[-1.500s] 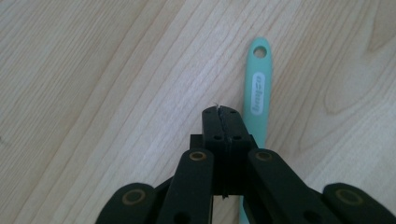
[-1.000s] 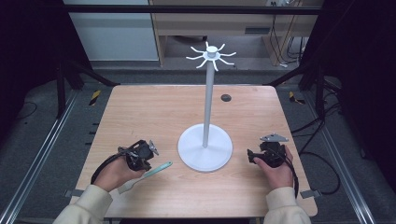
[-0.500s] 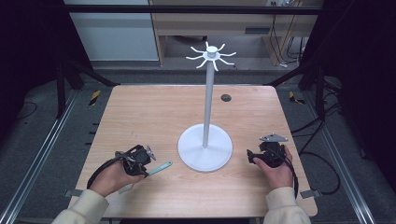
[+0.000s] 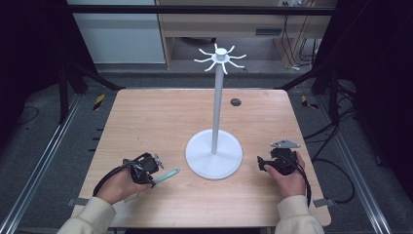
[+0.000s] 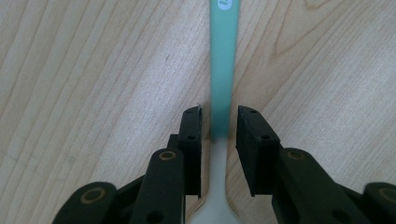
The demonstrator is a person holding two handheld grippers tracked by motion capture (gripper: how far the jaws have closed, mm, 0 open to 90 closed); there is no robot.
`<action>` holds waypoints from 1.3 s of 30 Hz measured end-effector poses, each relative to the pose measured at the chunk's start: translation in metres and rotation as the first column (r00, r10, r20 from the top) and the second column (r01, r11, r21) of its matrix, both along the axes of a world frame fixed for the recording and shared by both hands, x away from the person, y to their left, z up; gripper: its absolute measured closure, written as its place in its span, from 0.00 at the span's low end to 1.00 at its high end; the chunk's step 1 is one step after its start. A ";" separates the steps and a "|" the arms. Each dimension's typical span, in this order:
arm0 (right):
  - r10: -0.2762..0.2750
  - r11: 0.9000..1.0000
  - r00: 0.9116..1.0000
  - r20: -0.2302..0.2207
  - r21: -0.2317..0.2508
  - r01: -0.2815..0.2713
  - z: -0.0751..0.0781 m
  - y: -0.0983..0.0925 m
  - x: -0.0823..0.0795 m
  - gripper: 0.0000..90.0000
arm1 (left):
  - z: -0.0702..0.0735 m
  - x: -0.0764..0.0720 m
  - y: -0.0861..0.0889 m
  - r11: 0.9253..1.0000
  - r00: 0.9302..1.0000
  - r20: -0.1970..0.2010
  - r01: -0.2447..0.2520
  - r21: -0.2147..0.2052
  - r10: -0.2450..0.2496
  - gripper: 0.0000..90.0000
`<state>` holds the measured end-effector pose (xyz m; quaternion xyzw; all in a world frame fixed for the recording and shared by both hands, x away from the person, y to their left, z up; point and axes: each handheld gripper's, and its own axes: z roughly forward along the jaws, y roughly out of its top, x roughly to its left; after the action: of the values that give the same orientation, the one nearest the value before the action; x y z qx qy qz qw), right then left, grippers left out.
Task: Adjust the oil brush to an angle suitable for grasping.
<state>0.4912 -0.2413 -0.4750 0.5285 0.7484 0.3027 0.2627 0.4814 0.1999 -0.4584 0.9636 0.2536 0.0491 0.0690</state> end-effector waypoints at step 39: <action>0.004 1.000 1.000 -0.004 0.001 -0.004 -0.001 0.000 0.000 0.15 | -0.003 0.007 -0.003 1.000 0.999 -0.045 0.020 0.017 -0.019 0.90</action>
<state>0.4917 -0.2409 -0.4755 0.5277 0.7499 0.3025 0.2600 0.4882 0.1970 -0.4615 0.9674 0.2453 0.0288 0.0555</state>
